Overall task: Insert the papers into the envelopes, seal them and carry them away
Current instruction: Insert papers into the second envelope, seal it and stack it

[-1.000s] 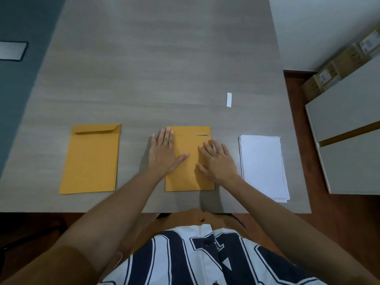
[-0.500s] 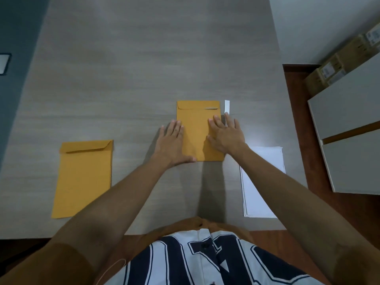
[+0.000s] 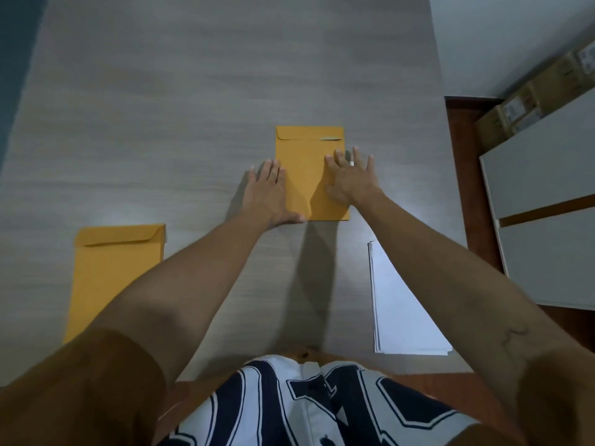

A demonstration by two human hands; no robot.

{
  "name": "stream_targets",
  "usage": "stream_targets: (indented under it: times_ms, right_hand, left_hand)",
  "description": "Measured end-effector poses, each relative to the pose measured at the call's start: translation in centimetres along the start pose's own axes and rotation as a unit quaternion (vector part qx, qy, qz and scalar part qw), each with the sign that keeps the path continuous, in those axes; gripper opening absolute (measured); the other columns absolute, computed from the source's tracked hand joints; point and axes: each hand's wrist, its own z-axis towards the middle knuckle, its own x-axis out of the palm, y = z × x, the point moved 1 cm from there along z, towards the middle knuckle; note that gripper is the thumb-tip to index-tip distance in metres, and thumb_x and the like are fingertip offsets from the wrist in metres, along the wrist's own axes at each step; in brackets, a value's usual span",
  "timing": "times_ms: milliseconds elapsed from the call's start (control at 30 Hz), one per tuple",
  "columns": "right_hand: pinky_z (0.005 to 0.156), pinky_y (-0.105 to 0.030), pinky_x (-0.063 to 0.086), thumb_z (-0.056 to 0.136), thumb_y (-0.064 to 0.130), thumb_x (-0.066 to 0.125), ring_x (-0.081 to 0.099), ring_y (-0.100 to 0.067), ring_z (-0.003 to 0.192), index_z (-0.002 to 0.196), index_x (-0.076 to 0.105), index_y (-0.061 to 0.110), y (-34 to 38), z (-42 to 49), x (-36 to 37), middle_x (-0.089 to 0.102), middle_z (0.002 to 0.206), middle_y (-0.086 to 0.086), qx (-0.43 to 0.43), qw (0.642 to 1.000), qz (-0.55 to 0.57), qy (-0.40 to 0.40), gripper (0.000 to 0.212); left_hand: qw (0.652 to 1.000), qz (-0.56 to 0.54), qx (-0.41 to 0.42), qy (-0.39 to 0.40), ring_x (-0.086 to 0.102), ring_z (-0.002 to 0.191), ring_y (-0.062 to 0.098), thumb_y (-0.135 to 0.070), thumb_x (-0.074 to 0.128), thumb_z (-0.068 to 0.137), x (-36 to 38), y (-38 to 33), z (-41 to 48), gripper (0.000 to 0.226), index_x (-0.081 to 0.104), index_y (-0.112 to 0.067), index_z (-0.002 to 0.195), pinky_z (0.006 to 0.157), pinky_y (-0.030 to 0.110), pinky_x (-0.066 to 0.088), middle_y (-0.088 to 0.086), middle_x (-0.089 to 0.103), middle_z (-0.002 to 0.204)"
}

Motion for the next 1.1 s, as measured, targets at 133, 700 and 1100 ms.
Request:
stream_targets:
  times_ms: [133,700,1100]
  right_hand:
    - [0.12,-0.056,0.004,0.098,0.031,0.042,-0.005,-0.033,0.151,0.156,0.013,0.02,1.0,-1.3,0.1,0.012,0.164,-0.003,-0.009,0.998,0.005,-0.066,0.066]
    - [0.1,-0.037,0.042,0.089,0.044,0.056,0.054,-0.03,0.119,0.123,0.063,0.019,24.3,-10.0,3.5,0.066,0.119,-0.009,-0.165,0.959,0.194,-0.123,0.043]
    - [0.083,-0.039,0.052,0.091,0.037,0.059,0.061,-0.025,0.091,0.107,0.064,0.009,34.6,-13.4,6.5,0.068,0.097,-0.008,-0.08,0.928,0.363,0.015,0.032]
  left_hand:
    - [1.0,-0.004,-0.015,-0.025,-0.008,0.152,0.027,-0.094,0.042,0.066,0.6,1.2,-1.2,0.134,0.001,-0.004,0.156,0.122,0.052,0.001,0.012,-0.001,0.165]
    - [0.931,-0.154,-0.278,-0.179,0.043,0.12,0.032,-0.048,0.064,0.084,9.0,16.2,-18.5,0.055,0.053,-0.008,0.12,0.097,0.043,0.038,0.013,0.049,0.125]
    - [0.852,-0.272,-0.437,-0.093,0.038,0.123,0.032,-0.049,0.063,0.082,15.0,23.2,-25.4,0.07,0.043,-0.006,0.132,0.098,0.043,0.039,0.014,0.039,0.134]
